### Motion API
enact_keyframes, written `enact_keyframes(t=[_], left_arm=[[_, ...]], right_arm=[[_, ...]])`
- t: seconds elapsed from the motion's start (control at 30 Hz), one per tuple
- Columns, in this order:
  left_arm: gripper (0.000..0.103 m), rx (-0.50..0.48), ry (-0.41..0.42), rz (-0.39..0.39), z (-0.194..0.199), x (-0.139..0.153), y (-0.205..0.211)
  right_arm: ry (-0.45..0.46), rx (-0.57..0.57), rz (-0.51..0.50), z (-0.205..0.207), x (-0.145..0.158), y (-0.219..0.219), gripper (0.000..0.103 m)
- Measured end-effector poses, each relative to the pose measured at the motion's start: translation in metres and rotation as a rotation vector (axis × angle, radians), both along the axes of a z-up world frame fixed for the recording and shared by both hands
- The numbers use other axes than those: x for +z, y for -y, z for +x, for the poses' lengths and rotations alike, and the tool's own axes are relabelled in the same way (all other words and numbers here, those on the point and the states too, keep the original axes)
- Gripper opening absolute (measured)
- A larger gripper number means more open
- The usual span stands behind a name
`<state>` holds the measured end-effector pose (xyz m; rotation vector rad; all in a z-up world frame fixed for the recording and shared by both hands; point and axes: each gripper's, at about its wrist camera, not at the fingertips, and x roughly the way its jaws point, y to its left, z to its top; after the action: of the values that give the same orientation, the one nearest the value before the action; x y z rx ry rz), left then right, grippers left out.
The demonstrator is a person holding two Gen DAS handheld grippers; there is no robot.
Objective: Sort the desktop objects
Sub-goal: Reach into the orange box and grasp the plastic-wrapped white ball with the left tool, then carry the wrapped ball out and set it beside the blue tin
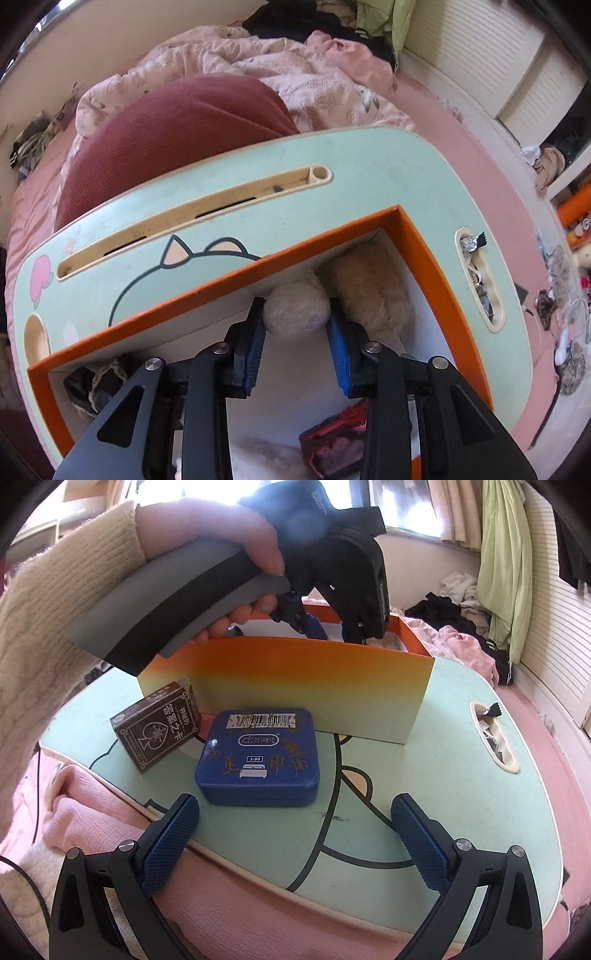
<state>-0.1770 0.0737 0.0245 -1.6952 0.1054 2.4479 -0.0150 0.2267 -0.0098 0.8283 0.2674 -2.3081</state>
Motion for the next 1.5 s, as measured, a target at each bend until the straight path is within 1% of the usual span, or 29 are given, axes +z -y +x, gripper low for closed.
enact_keyframes(t=[0.1,0.2,0.27,0.37,0.43,0.47,0.53,0.6,0.67,0.73,0.8,0.83,0.87,0.93,0.97,1.0,1.03,1.07,1.1,1.13,1.2,1.23,1.27,1.33,1.37,1.4,1.43,1.47,1.5], left_arm=[[0.033,-0.006,-0.054,0.063,0.008,0.014,0.013],[0.033,0.004,-0.149,0.144,0.029,0.041,0.035],[0.033,-0.006,-0.221,0.198,0.059,0.063,0.051],[0.033,-0.042,-0.292,0.292,0.108,0.083,0.07],[0.033,-0.08,-0.315,0.336,0.146,0.082,0.077],[0.033,-0.092,-0.315,0.342,0.157,0.079,0.076],[0.033,-0.122,-0.296,0.357,0.179,0.064,0.074],[0.033,-0.134,-0.268,0.371,0.185,0.048,0.07],[0.034,-0.152,-0.243,0.347,0.186,0.033,0.062],[0.034,-0.143,-0.225,0.323,0.181,0.021,0.059],[0.037,-0.121,-0.24,0.313,0.178,0.014,0.058],[0.041,-0.1,-0.28,0.292,0.178,0.017,0.059],[0.047,-0.079,-0.294,0.279,0.179,0.018,0.061],[0.051,-0.071,-0.325,0.3,0.188,0.026,0.067],[0.056,-0.079,-0.343,0.307,0.194,0.03,0.069],[0.065,-0.086,-0.376,0.299,0.205,0.035,0.072],[0.071,-0.086,-0.397,0.286,0.211,0.038,0.075],[0.08,-0.079,-0.44,0.251,0.224,0.042,0.078],[0.084,-0.073,-0.469,0.218,0.232,0.044,0.082],[0.084,-0.069,-0.498,0.165,0.243,0.043,0.084],[0.084,-0.066,-0.494,0.063,0.252,0.034,0.085],[0.084,-0.061,-0.475,0.004,0.256,0.022,0.086],[0.084,-0.057,-0.456,-0.021,0.255,0.013,0.086],[0.084,-0.048,-0.405,-0.034,0.251,-0.007,0.087],[0.089,-0.038,-0.382,-0.022,0.246,-0.019,0.086],[0.091,-0.02,-0.403,0.027,0.241,-0.023,0.088],[0.093,-0.008,-0.41,0.024,0.237,-0.024,0.087],[0.097,0.022,-0.439,-0.002,0.231,-0.026,0.086],[0.103,0.038,-0.443,0.003,0.227,-0.027,0.087]], right_arm=[[0.0,0.001,0.0,-0.001,0.001,0.002,0.103],[0.0,0.0,0.0,-0.001,0.002,0.003,0.103],[0.0,0.0,-0.001,-0.002,0.002,0.003,0.103],[0.0,0.0,0.0,-0.002,0.003,0.003,0.103],[0.0,0.0,0.0,-0.002,0.002,0.002,0.103],[0.0,-0.001,0.001,-0.002,0.003,0.003,0.103],[-0.001,-0.001,0.001,-0.001,0.003,0.003,0.103],[0.0,-0.001,0.001,-0.001,0.003,0.003,0.103],[-0.001,-0.001,0.001,-0.001,0.002,0.003,0.103],[-0.001,-0.002,0.001,-0.001,0.002,0.003,0.103],[0.0,-0.002,0.001,-0.001,0.002,0.003,0.103],[-0.002,-0.002,0.0,-0.001,0.002,0.003,0.103],[-0.002,-0.002,0.0,0.0,0.003,0.003,0.103],[-0.002,-0.002,-0.001,0.0,0.002,0.002,0.103],[-0.002,-0.002,-0.001,0.0,0.002,0.002,0.103],[-0.002,-0.002,-0.001,0.0,0.002,0.002,0.103],[-0.002,-0.002,-0.001,0.0,0.002,0.002,0.103],[-0.002,-0.002,-0.001,0.0,0.002,0.002,0.103],[-0.002,-0.002,-0.001,0.0,0.003,0.002,0.103],[-0.002,-0.001,-0.001,-0.001,0.002,0.002,0.103],[-0.002,-0.001,-0.001,-0.001,0.002,0.001,0.103],[-0.002,-0.001,-0.001,-0.001,0.002,0.001,0.103],[-0.002,-0.001,-0.001,-0.001,0.002,0.001,0.103],[-0.002,-0.001,0.0,-0.001,0.002,0.0,0.103],[-0.002,0.0,0.0,-0.001,0.002,0.0,0.103],[-0.003,0.0,0.0,-0.001,0.002,0.0,0.103],[-0.001,0.0,-0.001,-0.001,0.002,0.0,0.103],[0.001,0.0,-0.003,-0.002,0.001,0.001,0.103],[0.002,0.0,-0.003,-0.003,0.001,0.0,0.103]])
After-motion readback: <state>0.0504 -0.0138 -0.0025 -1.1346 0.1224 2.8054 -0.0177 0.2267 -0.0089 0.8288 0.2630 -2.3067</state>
